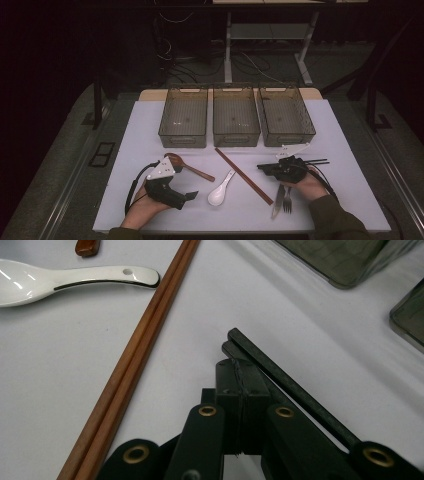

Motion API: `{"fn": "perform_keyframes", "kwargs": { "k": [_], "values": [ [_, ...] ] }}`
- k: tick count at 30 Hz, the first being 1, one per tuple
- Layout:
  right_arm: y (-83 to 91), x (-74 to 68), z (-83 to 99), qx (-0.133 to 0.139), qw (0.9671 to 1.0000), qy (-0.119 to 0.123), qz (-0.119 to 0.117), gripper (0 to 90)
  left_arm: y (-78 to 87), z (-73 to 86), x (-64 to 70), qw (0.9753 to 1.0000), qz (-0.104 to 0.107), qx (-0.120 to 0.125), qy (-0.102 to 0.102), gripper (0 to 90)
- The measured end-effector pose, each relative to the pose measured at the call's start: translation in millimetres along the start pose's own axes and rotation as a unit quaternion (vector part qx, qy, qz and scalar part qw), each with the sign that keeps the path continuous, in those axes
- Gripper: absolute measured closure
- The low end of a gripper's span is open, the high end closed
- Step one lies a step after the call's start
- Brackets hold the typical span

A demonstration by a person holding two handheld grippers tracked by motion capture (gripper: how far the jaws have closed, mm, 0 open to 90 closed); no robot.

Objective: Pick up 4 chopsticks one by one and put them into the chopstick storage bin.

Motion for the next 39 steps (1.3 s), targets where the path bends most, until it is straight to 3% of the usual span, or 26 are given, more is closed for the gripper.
{"fn": "perform_keyframes", "kwargs": {
  "k": [39],
  "values": [
    [-22.4,16.6,-20.1,0.01,0.9995,-0.014,0.027,89.3,-0.9,0.7,0.4,1.0,0.002,-0.005,-0.001,0.0]
  ]
}}
Point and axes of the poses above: each handheld gripper's, and its own axes: y roughly backward along the jaws, z roughly out of its underside, x roughly to its right, the point moved 2 cm from there along -y, roughly forward along the jaws, and after that the axes turned 6 degrees about x, right-handed, at the moved point
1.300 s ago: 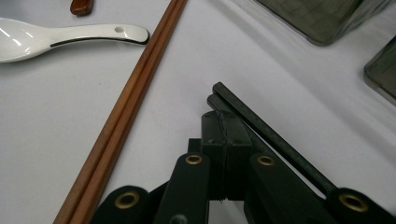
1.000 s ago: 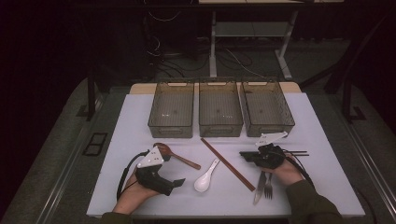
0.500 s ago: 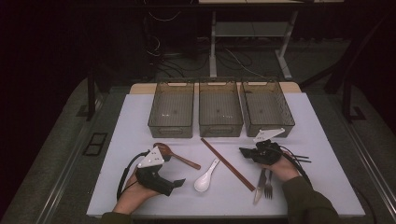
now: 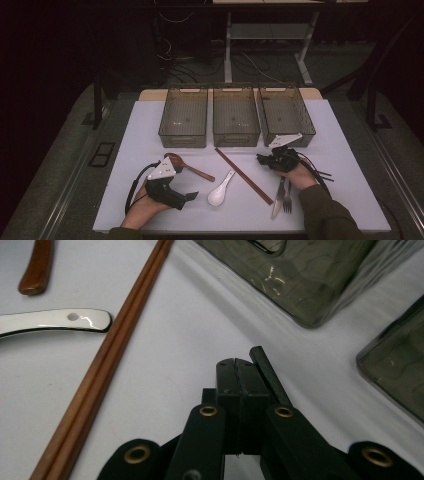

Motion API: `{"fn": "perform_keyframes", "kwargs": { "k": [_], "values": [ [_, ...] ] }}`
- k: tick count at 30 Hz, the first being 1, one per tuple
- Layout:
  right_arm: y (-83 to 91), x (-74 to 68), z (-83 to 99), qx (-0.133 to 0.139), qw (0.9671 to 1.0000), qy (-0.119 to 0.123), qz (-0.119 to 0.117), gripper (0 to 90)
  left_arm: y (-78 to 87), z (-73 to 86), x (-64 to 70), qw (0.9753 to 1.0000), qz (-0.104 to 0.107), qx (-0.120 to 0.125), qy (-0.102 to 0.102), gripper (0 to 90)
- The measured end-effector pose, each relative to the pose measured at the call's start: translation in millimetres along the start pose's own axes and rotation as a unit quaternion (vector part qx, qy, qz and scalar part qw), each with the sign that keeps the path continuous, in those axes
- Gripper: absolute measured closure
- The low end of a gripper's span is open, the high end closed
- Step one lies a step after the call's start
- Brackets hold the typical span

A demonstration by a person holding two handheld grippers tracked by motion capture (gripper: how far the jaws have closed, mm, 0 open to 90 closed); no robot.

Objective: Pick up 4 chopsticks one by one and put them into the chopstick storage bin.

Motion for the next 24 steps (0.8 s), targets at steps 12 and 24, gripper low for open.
{"fn": "perform_keyframes", "kwargs": {
  "k": [12,24],
  "values": [
    [-4.3,7.1,-5.9,0.002,0.9999,0.002,0.014,89.3,-0.3,0.6,-0.1,1.0,-0.003,-0.004,-0.003,0.0],
    [-8.1,15.3,-8.5,0.002,0.9997,-0.008,0.022,89.3,-1.4,1.3,-0.2,0.9999,-0.008,-0.012,-0.01,0.0]
  ]
}}
Point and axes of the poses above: each handheld gripper's, and its own axes: y roughly backward along the jaws, z roughly out of its underside, x roughly to its right, the point moved 2 cm from there along -y, roughly forward along the jaws, and after that the axes turned 6 degrees about x, right-handed, at the moved point
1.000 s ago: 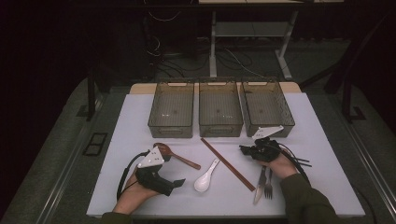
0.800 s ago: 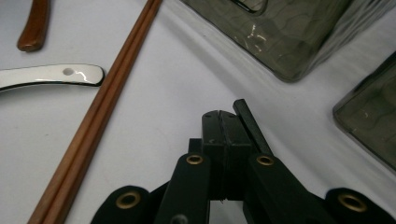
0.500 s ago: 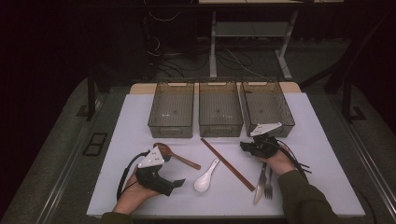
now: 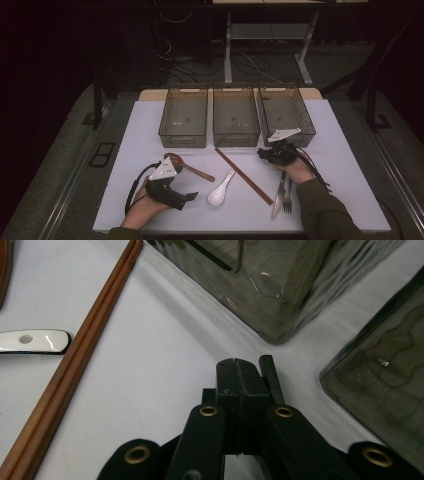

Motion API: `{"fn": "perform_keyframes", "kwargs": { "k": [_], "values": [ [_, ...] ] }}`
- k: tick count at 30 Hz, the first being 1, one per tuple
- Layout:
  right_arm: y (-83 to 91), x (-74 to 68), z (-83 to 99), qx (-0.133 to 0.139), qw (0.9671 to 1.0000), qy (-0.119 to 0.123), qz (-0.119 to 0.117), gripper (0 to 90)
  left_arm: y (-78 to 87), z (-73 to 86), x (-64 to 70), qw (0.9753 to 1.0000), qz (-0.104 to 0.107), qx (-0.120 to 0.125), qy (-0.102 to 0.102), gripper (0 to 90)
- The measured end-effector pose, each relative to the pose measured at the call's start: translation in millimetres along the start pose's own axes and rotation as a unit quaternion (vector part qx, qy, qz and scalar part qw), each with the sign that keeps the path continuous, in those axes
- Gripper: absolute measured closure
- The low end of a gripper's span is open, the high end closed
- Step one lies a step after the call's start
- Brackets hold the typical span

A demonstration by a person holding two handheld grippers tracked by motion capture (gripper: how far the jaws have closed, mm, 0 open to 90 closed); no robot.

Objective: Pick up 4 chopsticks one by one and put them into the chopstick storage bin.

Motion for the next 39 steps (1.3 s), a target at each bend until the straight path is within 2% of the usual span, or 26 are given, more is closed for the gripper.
{"fn": "perform_keyframes", "kwargs": {
  "k": [9,12,14,19,26,28,29,31,33,39],
  "values": [
    [6.8,-0.8,-1.3,0.011,0.9999,-0.004,-0.008,88.9,0.4,0.6,-0.6,1.0,-0.002,0.001,0.0,0.0],
    [12.7,-0.8,-2.2,0.018,0.9997,-0.007,-0.013,82.7,0.4,1.1,-0.8,1.0,-0.002,0.002,0.001,0.0],
    [17.9,-1.4,-2.5,0.022,0.9996,-0.01,-0.016,74.5,1.0,1.5,-1.5,1.0,-0.003,0.001,0.002,0.0],
    [32.7,1.6,-2.1,0.037,0.9977,-0.04,-0.042,57.3,1.6,1.6,-2.0,1.0,-0.003,0.005,0.004,0.0],
    [55.9,2.4,5.0,0.051,0.9967,-0.038,-0.051,43.0,2.2,1.8,-1.9,1.0,-0.004,0.007,0.005,0.0],
    [59.4,2.4,6.5,0.055,0.9966,-0.038,-0.049,39.9,2.2,1.9,-1.8,0.9999,-0.004,0.008,0.006,0.0],
    [67.3,2.8,10.2,0.061,0.9968,-0.036,-0.038,38.7,2.1,2.1,-1.4,0.9999,-0.004,0.008,0.008,0.0],
    [74.3,3.9,12.9,0.059,0.9968,-0.031,-0.044,38.1,2.1,2.3,-1.1,0.9999,-0.003,0.008,0.006,0.0],
    [82.2,5.6,16.1,0.06,0.9973,-0.027,-0.032,37.5,1.8,2.8,-0.8,1.0,-0.004,0.007,0.006,0.0],
    [99.6,9.3,26.9,0.063,0.9974,-0.024,-0.026,36.4,1.1,3.5,1.0,0.9999,-0.003,0.008,0.009,0.0]
  ]
}}
Point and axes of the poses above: each handheld gripper's, and its own axes: y roughly backward along the jaws, z roughly out of its underside, x roughly to its right, the point moved 2 cm from there along -y, roughly forward along the jaws, and after that the axes turned 6 degrees about x, right-handed, at the moved point
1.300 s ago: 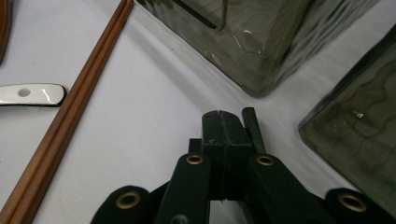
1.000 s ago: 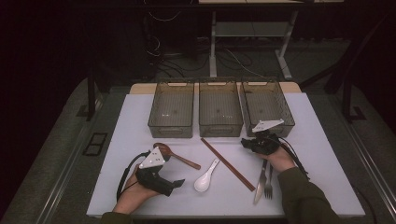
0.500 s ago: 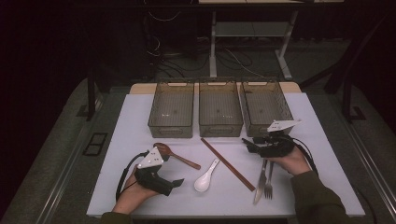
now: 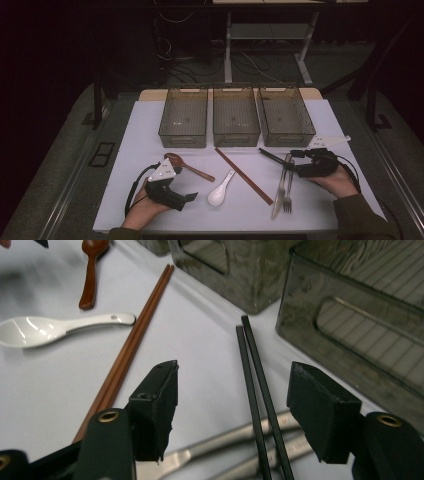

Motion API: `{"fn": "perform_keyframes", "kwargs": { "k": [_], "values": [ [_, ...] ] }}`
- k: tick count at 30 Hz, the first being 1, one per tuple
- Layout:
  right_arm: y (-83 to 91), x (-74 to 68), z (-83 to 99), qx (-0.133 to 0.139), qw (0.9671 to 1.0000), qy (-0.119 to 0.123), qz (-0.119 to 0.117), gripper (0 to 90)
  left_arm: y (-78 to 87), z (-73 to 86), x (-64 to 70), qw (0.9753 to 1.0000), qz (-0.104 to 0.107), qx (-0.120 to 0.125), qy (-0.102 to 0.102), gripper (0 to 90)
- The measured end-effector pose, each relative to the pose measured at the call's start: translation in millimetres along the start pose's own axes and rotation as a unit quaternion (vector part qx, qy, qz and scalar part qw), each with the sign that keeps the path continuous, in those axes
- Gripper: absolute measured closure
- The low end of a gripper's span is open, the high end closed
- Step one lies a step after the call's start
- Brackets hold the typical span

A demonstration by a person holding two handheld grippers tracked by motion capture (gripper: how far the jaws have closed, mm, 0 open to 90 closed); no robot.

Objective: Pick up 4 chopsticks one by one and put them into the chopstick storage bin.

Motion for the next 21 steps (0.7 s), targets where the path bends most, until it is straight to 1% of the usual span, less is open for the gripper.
{"fn": "perform_keyframes", "kwargs": {
  "k": [3,6,9,10,13,14,15,16,17,19,21],
  "values": [
    [5.8,2.1,6.0,-0.008,1.0,0.001,0.005,34.1,0.4,0.6,0.5,1.0,-0.002,0.002,0.003,0.0],
    [10.9,3.2,10.3,-0.01,0.9999,0.006,0.012,34.2,1.5,1.5,0.1,1.0,-0.003,0.0,0.003,0.0],
    [14.8,3.6,15.0,-0.019,0.9997,0.007,0.013,34.7,1.8,1.8,-0.2,1.0,-0.005,0.001,0.005,0.0],
    [18.4,4.2,20.7,-0.026,0.9995,0.008,0.017,37.1,1.9,1.8,-0.2,1.0,-0.006,0.001,0.005,0.0],
    [22.3,5.6,29.1,-0.034,0.9993,0.003,0.017,42.1,2.2,1.8,-0.3,1.0,-0.007,0.001,0.005,0.0],
    [22.3,5.6,29.1,-0.034,0.9993,0.003,0.017,42.1,2.5,1.7,-0.2,0.9999,-0.007,0.002,0.006,0.0],
    [24.9,7.4,34.6,-0.043,0.9988,0.004,0.02,45.7,3.4,1.5,-0.5,0.9999,-0.008,0.003,0.006,0.0],
    [24.9,7.4,34.6,-0.043,0.9988,0.004,0.02,45.7,3.4,1.5,-0.5,0.9999,-0.008,0.003,0.006,0.0],
    [26.8,9.2,37.3,-0.043,0.9989,0.003,0.02,49.4,3.7,1.6,-0.6,0.9999,-0.009,0.003,0.006,0.0],
    [28.0,11.9,39.1,-0.044,0.9988,-0.003,0.022,53.7,3.6,1.6,-0.7,0.9999,-0.009,0.004,0.007,0.0],
    [27.6,14.3,39.4,-0.045,0.9987,-0.003,0.024,57.3,2.6,1.6,-0.3,0.9999,-0.007,0.003,0.007,0.0]
  ]
}}
Point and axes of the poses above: each handheld gripper's, and its own axes: y roughly backward along the jaws, z roughly out of its underside, x roughly to its right, the point moved 2 cm from there along -y, roughly forward along the jaws, and after that the axes turned 6 degrees about x, right-handed, at the moved point
